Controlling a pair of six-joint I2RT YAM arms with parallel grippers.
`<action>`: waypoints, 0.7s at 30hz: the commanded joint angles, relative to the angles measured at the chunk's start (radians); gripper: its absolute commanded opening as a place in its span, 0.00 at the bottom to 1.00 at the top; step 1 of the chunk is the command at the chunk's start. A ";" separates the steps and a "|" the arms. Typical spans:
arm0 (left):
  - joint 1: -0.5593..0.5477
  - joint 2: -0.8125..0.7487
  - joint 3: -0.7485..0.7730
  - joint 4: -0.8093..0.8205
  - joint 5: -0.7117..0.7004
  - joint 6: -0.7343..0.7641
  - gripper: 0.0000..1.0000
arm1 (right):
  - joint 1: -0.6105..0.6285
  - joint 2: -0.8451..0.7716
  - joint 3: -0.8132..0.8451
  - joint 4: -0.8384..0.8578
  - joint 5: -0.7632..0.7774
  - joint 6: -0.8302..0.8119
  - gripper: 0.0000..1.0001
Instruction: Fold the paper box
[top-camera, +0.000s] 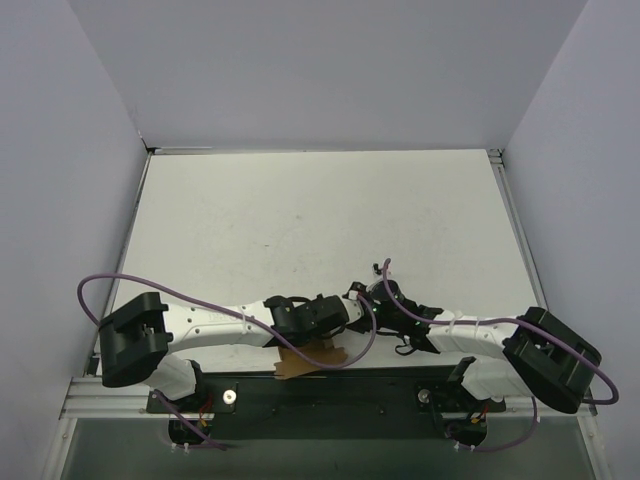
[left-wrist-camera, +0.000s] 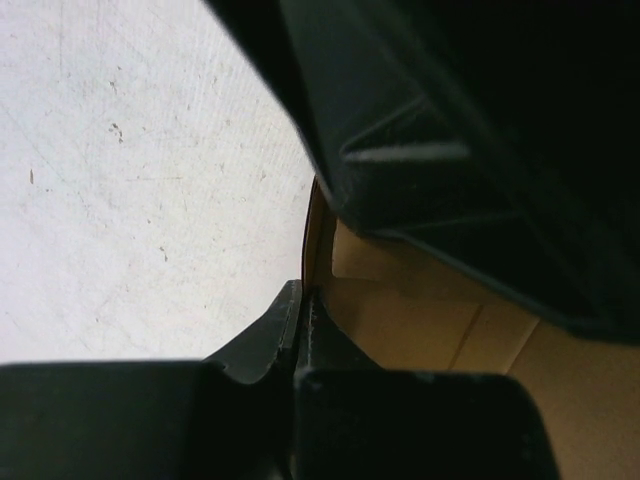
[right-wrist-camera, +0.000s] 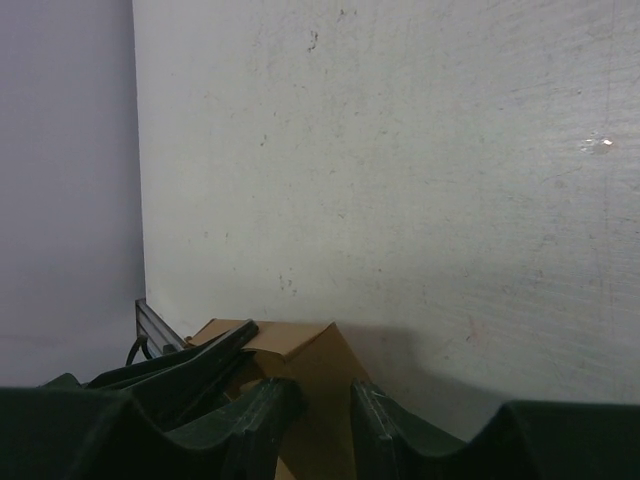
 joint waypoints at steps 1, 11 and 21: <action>-0.010 -0.029 0.053 0.144 0.028 -0.021 0.00 | 0.035 -0.066 0.012 0.133 -0.034 0.003 0.34; 0.000 -0.058 0.045 0.148 0.025 -0.023 0.00 | 0.050 -0.055 0.004 0.103 -0.022 -0.037 0.32; 0.017 -0.098 0.036 0.154 0.065 -0.008 0.00 | 0.064 -0.109 0.021 0.043 -0.023 -0.111 0.35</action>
